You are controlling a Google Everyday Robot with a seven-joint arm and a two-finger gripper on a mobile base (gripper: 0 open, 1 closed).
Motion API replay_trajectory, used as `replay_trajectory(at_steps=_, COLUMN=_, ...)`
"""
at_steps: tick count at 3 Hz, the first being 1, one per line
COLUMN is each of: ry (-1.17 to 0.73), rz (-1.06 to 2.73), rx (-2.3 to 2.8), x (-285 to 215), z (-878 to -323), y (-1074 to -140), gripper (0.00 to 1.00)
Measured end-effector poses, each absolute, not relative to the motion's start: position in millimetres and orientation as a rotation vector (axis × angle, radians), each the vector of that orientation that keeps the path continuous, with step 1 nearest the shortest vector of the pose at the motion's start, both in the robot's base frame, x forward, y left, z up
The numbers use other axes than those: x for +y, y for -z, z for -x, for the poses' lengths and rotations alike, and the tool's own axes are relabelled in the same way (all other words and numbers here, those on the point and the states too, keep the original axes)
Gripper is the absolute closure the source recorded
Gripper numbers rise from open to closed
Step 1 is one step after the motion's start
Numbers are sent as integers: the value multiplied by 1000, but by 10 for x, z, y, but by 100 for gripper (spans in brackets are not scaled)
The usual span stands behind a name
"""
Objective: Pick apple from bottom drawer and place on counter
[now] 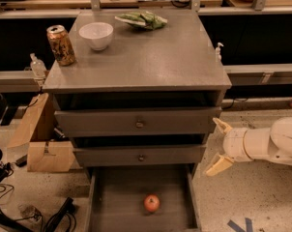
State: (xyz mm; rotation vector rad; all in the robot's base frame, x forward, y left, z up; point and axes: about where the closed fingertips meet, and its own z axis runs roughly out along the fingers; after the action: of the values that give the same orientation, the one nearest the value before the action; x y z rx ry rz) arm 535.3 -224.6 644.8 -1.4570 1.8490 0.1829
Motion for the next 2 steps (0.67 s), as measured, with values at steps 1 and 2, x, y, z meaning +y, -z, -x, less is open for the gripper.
replay_trajectory(at_steps=1, ry=-283, rz=1465, rx=1852, x=-1990, z=-5118, y=-5563, gripper=0)
replay_trajectory(at_steps=2, ry=-354, rz=1473, rx=1826, x=-1842, z=-4968, y=-4910, gripper=0)
